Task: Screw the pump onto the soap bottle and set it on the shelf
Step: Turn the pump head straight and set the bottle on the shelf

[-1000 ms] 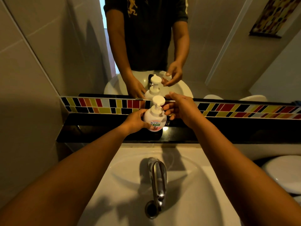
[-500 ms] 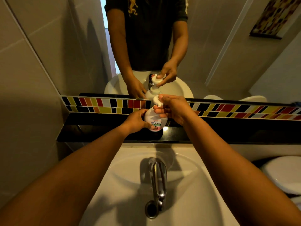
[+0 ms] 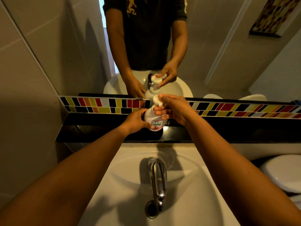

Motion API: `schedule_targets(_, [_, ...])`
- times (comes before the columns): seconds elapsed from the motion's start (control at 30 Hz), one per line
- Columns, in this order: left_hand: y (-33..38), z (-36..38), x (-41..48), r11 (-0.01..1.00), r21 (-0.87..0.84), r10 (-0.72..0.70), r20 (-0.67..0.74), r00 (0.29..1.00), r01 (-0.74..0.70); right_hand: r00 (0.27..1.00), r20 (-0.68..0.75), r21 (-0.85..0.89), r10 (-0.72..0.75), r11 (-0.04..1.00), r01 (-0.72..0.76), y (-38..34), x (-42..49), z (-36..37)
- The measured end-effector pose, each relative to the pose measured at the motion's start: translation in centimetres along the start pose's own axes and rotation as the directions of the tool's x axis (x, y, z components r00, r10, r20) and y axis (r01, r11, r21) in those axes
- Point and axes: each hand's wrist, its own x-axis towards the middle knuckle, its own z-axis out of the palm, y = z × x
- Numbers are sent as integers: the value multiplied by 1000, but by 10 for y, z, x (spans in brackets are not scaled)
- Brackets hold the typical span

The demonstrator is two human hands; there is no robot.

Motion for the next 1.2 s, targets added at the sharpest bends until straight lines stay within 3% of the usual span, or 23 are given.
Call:
schedule_targets(0.07, [-1,1,-1,1000,-20,-8,-12,1000,8,999,-49,-26,-24,999,22,5,-2,-6])
schedule_targets(0.2, [2,4,-4,999,-38,-16,-17,1000,16,938,-348,-101,-2,994,-35,33,3,-16])
schedule_targets(0.3, [6,6,-5,998,-62,-18,-29,999,17,968,-248,-239,31,967,-92,64,5,-15])
schedule_targets(0.43, [6,11,-7,992,-129,-22,-79,997,11,985,-148,-348,-83,937,26,80,-2,-7])
schedule_targets(0.6, [0,16,-7,987,-159,-29,-137,990,7,969,-178,-325,-173,940,108,89,1,-4])
schedule_targets(1.03, [-6,21,-2,986,-167,-15,-155,988,-11,963,-197,-343,-185,933,109,100,14,-7])
schedule_targets(1.1, [-12,22,-7,996,-90,8,-206,979,-27,948,-248,-441,-202,895,75,109,15,-9])
schedule_targets(1.2, [-27,17,-17,965,262,76,-312,947,9,896,-343,-676,-281,737,-28,127,11,-20])
